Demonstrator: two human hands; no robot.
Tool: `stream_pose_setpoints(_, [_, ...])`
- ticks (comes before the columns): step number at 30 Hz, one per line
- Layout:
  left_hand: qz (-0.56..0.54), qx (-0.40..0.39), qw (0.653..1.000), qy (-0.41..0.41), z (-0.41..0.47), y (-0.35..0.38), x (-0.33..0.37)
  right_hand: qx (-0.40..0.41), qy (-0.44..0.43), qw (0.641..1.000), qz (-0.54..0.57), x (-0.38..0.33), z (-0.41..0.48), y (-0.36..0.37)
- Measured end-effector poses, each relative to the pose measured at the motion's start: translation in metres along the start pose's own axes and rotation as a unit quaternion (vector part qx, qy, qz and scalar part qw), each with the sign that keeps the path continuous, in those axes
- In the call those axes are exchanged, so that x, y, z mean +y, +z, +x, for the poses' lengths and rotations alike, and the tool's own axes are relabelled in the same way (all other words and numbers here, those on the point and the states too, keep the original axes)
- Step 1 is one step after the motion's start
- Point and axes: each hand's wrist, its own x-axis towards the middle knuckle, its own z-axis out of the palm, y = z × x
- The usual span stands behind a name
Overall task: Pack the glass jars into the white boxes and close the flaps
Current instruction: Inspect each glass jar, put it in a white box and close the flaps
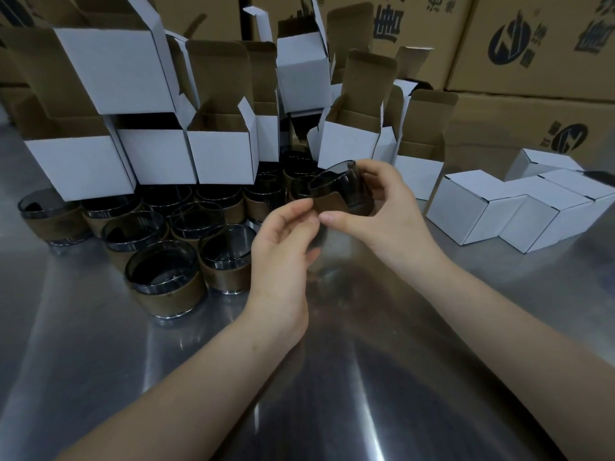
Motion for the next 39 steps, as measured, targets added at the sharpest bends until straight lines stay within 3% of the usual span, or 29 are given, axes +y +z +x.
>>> stream_pose_setpoints(7, [-0.066,-0.074,0.994,-0.04,-0.003,0.002,-0.001,-0.015,-0.047,0.994,-0.093,-0.002,-0.001,-0.004])
stream_pose_setpoints(13, [-0.101,-0.116,0.987,-0.054,-0.001,0.001,0.001,-0.028,-0.068,0.997,0.014,-0.011,-0.003,-0.001])
stream_pose_setpoints(18, [-0.12,-0.109,0.985,-0.056,0.005,-0.002,0.003,-0.05,-0.083,0.995,0.023,-0.014,-0.006,0.0])
stream_pose_setpoints(26, [-0.169,-0.104,0.977,-0.073,0.006,-0.004,0.003,-0.123,0.043,0.991,0.033,-0.006,-0.008,0.009])
stream_pose_setpoints(32, [-0.153,-0.138,0.976,-0.074,0.008,-0.005,0.004,-0.077,-0.05,0.991,-0.101,-0.009,-0.012,0.01])
stream_pose_setpoints(39, [-0.171,-0.163,0.967,-0.093,0.007,-0.005,0.003,-0.102,-0.076,0.985,-0.12,-0.01,-0.01,0.006])
